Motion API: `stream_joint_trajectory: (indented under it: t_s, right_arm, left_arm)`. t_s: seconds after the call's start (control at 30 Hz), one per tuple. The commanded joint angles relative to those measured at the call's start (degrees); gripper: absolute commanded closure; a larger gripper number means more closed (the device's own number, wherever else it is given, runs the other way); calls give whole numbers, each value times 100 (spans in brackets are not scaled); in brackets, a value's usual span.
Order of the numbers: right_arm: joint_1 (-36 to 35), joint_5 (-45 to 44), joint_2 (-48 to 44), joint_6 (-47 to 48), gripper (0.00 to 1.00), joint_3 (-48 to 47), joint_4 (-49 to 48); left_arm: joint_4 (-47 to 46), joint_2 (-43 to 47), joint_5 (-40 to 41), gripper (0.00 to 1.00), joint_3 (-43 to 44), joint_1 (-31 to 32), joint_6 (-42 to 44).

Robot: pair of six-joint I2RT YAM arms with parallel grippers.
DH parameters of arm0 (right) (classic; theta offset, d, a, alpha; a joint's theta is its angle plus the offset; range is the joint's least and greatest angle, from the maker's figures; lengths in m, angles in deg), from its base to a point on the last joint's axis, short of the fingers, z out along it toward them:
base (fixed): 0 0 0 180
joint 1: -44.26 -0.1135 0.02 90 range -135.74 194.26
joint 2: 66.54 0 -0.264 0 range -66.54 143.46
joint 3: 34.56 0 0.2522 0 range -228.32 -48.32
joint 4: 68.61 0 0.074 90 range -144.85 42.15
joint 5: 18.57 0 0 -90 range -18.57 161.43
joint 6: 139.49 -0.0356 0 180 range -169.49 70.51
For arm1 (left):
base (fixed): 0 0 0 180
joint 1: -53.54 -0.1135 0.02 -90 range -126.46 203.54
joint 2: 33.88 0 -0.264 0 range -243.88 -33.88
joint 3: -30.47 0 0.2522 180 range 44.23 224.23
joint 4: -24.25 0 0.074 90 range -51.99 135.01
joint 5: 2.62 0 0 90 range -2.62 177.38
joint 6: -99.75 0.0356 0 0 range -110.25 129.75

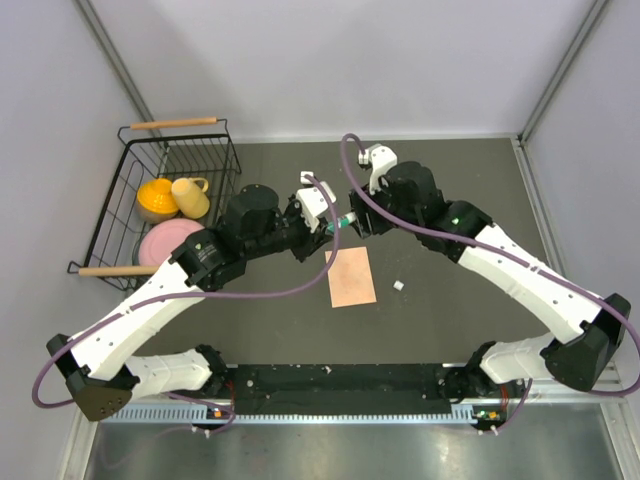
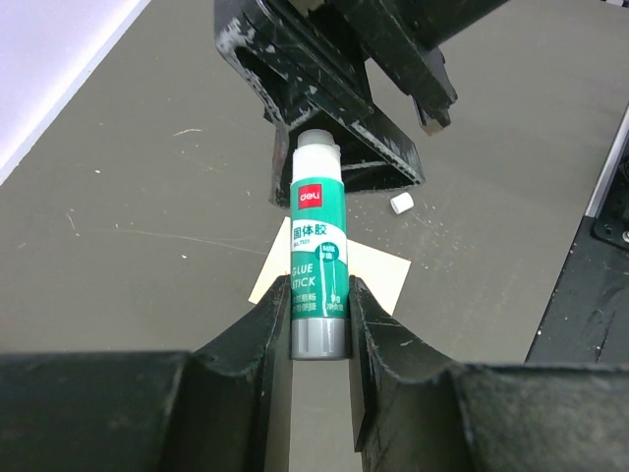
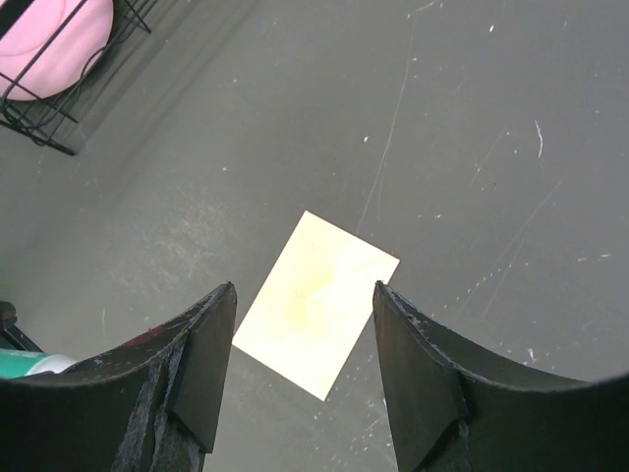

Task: Place the letter into the envelope and seal it
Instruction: Adjust the solid glue.

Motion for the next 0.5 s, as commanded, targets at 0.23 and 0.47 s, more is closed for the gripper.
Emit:
stream_joint_trajectory:
  t_s: [0.23, 0.47]
  right_arm:
    - [-262, -1, -49, 25, 48, -198, -250]
    - [-482, -19, -5, -45, 57, -277, -250]
  left_arm:
    - [-460, -81, -105, 100, 64, -9, -323]
    - [-539, -204, -193, 100, 29, -9, -455]
